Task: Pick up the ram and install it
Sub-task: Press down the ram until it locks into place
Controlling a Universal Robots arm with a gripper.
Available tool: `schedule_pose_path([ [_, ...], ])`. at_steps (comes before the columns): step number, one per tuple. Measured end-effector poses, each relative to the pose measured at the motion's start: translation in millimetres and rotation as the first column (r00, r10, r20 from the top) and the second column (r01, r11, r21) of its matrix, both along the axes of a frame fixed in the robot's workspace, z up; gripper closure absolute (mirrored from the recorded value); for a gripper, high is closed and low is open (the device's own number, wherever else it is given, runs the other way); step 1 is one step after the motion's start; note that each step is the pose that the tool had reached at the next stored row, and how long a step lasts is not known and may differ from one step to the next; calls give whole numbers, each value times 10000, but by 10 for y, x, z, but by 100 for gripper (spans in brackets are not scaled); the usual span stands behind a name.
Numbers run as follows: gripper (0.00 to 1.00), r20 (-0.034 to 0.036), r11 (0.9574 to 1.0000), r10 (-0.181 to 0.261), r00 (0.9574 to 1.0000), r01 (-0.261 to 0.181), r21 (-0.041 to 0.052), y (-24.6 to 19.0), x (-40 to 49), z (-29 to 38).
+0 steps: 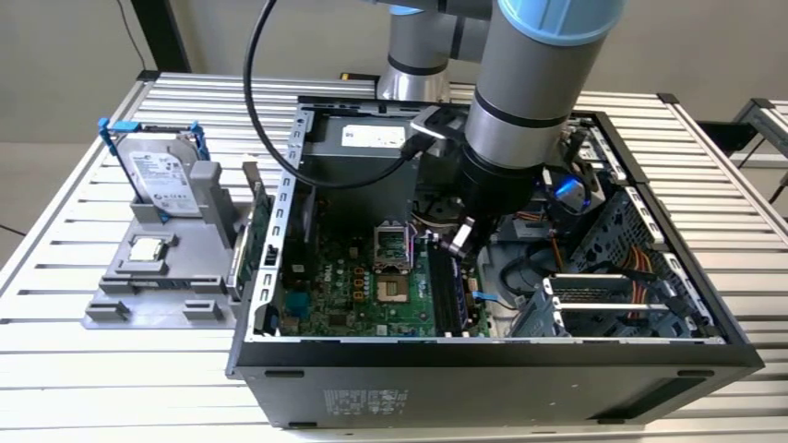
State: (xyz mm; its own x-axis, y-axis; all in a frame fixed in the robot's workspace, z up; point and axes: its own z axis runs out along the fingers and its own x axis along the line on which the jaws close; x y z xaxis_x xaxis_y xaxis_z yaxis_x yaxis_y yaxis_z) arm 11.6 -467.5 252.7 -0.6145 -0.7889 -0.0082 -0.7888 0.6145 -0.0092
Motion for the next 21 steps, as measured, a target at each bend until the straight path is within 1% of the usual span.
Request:
schedule_pose_path([
  [6,100,1,9990,452,9990,-452,1,0,0,-1],
  [10,100,0,9967,817,9967,-817,1,0,0,0],
  [15,100,0,9919,1267,9919,-1267,1,0,-1,0],
  [21,100,-1,9843,1767,9843,-1767,-2,0,0,0],
])
